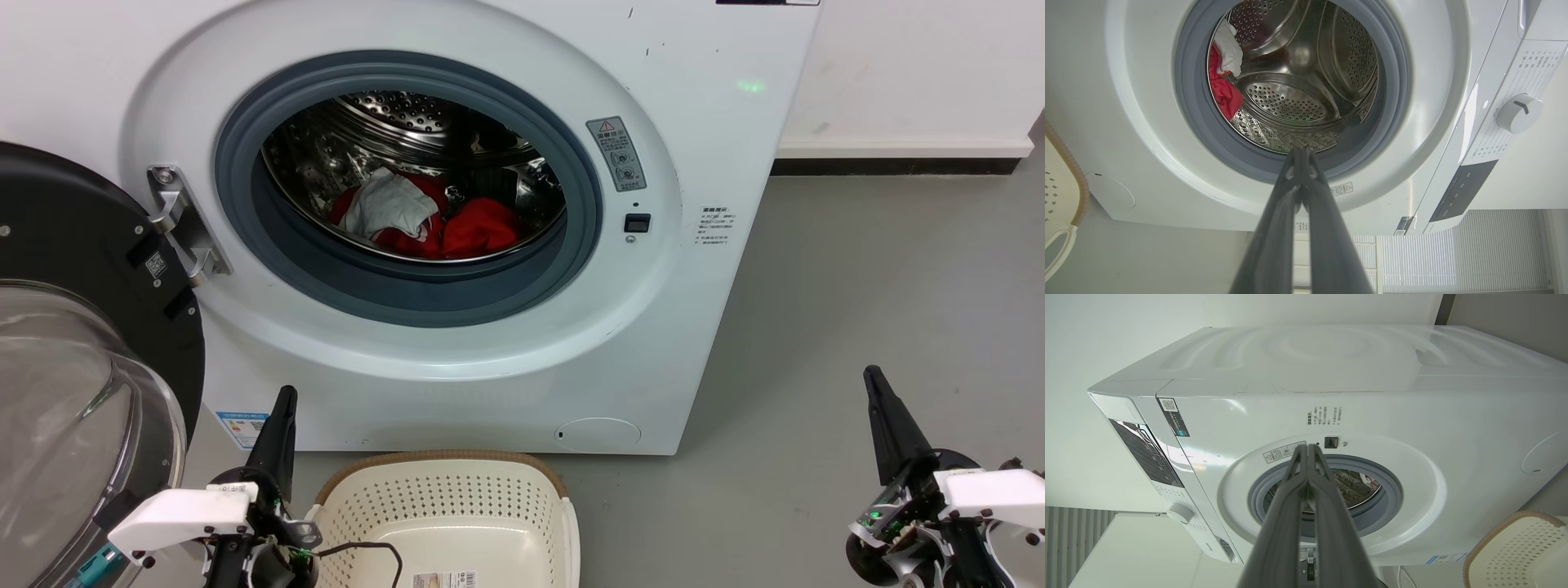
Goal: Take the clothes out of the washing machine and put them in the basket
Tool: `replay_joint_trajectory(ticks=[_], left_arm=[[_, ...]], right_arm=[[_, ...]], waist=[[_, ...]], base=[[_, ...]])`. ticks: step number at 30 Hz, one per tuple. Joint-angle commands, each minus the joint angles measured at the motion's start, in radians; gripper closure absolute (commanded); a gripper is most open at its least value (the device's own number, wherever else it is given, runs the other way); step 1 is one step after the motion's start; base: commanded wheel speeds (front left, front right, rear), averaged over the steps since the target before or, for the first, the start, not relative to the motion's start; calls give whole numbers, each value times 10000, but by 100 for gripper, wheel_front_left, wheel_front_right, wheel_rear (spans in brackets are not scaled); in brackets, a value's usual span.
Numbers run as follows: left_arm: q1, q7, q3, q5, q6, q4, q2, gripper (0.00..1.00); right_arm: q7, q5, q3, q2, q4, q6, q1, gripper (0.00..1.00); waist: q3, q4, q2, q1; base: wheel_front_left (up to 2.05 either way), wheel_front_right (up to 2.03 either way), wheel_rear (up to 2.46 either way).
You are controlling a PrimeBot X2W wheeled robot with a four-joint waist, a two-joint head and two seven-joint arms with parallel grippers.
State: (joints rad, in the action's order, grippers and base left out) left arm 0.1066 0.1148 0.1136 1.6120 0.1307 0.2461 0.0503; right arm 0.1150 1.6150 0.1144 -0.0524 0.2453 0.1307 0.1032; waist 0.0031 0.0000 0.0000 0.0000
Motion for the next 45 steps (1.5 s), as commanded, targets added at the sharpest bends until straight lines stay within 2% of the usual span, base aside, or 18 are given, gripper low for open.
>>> replay_joint_trajectory(ticks=[1,35,36,45], left_arm=[[60,14,17,22,26,-4,-2,100],[60,14,17,22,26,-4,-2,100],[0,-3,0,-1,0,-2,0,0],[-314,-310,-46,-362,-2,24,-27,0]], right_arm=[[8,-47,-4,32,12,0,123,100],[6,-45,-6,33,11,0,123,100],[-3,-1,0,0,-1,0,0,0],[-309,-308,-71,10,117,-2,-325,0]], waist=[[0,0,0,0],[0,0,0,0],[0,0,0,0],[5,4,0,0]], base=[[0,0,0],[0,0,0],[0,0,0],[0,0,0]])
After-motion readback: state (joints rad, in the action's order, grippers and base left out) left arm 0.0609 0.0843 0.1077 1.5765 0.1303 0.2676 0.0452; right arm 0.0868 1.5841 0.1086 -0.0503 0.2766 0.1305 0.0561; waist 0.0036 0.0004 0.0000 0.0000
